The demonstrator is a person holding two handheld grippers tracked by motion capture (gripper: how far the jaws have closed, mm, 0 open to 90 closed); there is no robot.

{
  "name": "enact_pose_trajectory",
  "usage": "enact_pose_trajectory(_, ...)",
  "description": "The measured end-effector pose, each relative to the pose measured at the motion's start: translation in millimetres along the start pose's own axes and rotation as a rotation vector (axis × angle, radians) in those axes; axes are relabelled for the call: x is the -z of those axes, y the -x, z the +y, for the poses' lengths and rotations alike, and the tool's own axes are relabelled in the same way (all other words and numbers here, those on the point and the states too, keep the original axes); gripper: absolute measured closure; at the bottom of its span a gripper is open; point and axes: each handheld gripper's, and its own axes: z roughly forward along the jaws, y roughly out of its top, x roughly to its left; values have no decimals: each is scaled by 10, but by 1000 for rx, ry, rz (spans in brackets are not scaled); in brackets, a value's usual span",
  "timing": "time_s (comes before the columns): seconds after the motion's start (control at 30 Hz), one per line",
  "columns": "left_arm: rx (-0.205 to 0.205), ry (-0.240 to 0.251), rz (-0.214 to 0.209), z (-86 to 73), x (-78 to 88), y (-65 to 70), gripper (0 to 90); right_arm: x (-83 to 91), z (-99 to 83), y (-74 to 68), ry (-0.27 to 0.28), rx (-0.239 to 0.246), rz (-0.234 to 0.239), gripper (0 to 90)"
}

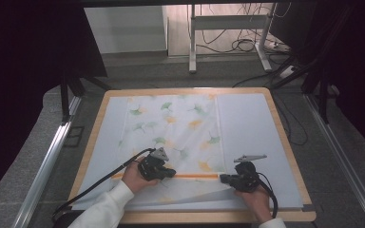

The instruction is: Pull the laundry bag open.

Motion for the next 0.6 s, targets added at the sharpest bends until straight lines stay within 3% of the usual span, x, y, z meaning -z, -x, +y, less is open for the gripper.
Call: enact_pose_trajectory(0.6, 10, -12, 17, -96, 106, -60, 900, -2, -5, 5, 3, -3, 4, 899)
